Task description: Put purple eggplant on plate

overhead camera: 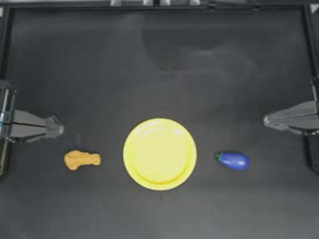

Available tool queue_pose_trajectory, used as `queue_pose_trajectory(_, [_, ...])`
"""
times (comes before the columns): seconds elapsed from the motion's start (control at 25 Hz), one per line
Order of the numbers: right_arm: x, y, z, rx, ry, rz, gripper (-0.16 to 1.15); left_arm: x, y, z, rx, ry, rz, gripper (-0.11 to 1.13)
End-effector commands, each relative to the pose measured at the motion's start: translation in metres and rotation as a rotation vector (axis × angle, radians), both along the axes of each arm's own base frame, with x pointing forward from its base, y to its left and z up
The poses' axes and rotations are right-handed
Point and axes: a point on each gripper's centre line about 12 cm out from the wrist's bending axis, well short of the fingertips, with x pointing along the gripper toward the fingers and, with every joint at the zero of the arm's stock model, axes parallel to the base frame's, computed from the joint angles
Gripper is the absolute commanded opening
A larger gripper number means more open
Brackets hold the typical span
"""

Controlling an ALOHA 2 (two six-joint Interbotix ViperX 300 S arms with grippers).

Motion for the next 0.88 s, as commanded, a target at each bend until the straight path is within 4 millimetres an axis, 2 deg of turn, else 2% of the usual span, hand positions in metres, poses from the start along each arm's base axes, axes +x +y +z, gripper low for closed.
queue_pose_trajectory(0.04, [0.0020,0.0006,0.0105,0.005,-0.028,0.003,-0.04,-0.0020,-0.0004,0.0091,0.007,-0.037,-0.002,0.00])
queue_pose_trajectory(0.16, [0.0024,0.0006,0.0122,0.005,-0.026,0.003,0.05,-0.0017,-0.0004,0.0092,0.007,-0.031,-0.002,0.07])
queue_pose_trajectory(0.32, [0.0028,0.0010,0.0111,0.003,-0.009,0.005,0.11,-0.0018,-0.0001,0.0086,0.008,-0.029,0.000,0.09])
queue_pose_trajectory(0.4, [0.0027,0.0008,0.0103,-0.004,-0.006,0.004,0.17,-0.0017,-0.0001,0.0092,0.007,-0.031,0.000,0.16])
queue_pose_trajectory(0.44, [0.0026,0.0012,0.0096,-0.011,-0.005,0.006,0.23,-0.0017,0.0002,0.0092,0.009,-0.031,0.002,0.23])
queue_pose_trajectory(0.48, [0.0026,0.0010,0.0088,-0.017,-0.002,0.005,0.32,-0.0017,0.0002,0.0092,0.009,-0.031,0.002,0.35])
queue_pose_trajectory(0.64, [0.0026,0.0015,0.0067,-0.032,0.012,0.008,0.90,-0.0010,0.0002,0.0105,0.008,-0.032,0.001,0.92])
queue_pose_trajectory(0.72, [0.0027,0.0014,0.0053,-0.029,0.025,0.008,1.10,-0.0006,0.0015,0.0107,0.006,-0.031,0.008,1.10])
queue_pose_trajectory(0.88, [0.0032,0.0011,0.0027,-0.020,0.061,0.006,0.97,-0.0003,0.0024,0.0090,0.006,-0.012,0.012,0.96])
